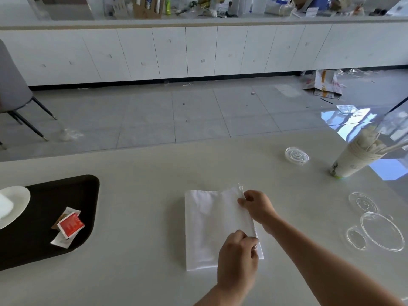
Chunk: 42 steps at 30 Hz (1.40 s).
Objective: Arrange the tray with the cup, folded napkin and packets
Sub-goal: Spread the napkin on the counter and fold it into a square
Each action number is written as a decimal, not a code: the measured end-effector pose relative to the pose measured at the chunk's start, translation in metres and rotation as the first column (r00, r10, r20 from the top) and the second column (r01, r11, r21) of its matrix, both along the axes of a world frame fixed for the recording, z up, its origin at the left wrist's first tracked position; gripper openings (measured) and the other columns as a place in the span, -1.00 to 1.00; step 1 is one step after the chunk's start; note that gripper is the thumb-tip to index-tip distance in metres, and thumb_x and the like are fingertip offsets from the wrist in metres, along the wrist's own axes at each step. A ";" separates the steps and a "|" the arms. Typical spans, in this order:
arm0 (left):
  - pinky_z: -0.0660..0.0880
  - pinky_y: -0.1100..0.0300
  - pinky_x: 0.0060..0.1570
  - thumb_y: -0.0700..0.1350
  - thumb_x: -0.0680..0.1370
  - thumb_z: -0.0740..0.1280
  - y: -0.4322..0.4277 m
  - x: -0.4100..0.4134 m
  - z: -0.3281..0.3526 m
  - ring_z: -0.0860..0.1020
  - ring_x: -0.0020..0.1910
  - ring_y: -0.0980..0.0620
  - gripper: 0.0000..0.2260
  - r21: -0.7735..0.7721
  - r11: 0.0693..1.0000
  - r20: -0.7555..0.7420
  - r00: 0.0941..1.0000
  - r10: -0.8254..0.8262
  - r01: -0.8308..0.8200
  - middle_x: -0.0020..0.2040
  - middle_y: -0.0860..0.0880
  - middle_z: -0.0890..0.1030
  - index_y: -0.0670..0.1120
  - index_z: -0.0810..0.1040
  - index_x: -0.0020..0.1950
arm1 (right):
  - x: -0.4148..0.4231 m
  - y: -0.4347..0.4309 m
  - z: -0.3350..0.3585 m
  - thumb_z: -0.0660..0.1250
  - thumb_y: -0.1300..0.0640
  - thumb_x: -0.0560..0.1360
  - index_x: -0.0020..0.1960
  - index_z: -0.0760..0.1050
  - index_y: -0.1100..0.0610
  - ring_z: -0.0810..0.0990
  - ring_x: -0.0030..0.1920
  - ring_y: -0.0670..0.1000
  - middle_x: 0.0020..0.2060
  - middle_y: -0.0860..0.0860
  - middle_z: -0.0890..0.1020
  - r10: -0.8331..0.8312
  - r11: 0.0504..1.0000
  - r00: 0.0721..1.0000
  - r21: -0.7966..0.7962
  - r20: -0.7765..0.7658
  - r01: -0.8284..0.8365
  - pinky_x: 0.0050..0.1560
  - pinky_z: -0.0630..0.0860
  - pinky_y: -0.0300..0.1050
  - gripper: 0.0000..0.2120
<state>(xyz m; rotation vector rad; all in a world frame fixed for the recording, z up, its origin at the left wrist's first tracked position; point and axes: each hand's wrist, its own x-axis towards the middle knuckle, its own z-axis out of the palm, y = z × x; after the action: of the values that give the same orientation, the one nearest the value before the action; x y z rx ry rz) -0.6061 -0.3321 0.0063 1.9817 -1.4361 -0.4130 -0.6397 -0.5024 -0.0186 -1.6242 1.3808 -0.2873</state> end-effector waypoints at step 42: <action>-0.06 -0.15 0.51 0.33 0.56 -0.06 -0.015 0.130 -0.082 -0.06 0.58 -0.12 -0.28 0.270 0.962 0.438 0.896 -0.075 -0.051 0.60 -0.11 -0.06 -0.09 -0.02 0.58 | -0.049 0.057 -0.074 -0.13 -0.39 0.58 0.61 -0.13 0.04 -0.20 0.59 0.04 0.61 -0.05 -0.18 0.256 0.665 0.751 -0.454 -0.609 -0.594 0.53 -0.16 0.11 -0.24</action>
<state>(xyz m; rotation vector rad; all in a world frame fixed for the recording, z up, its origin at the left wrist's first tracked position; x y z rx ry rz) -0.4760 -0.3467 -0.0760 2.4062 -1.7457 -0.1712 -0.6889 -0.4455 -0.0927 -2.7074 1.2445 -0.0112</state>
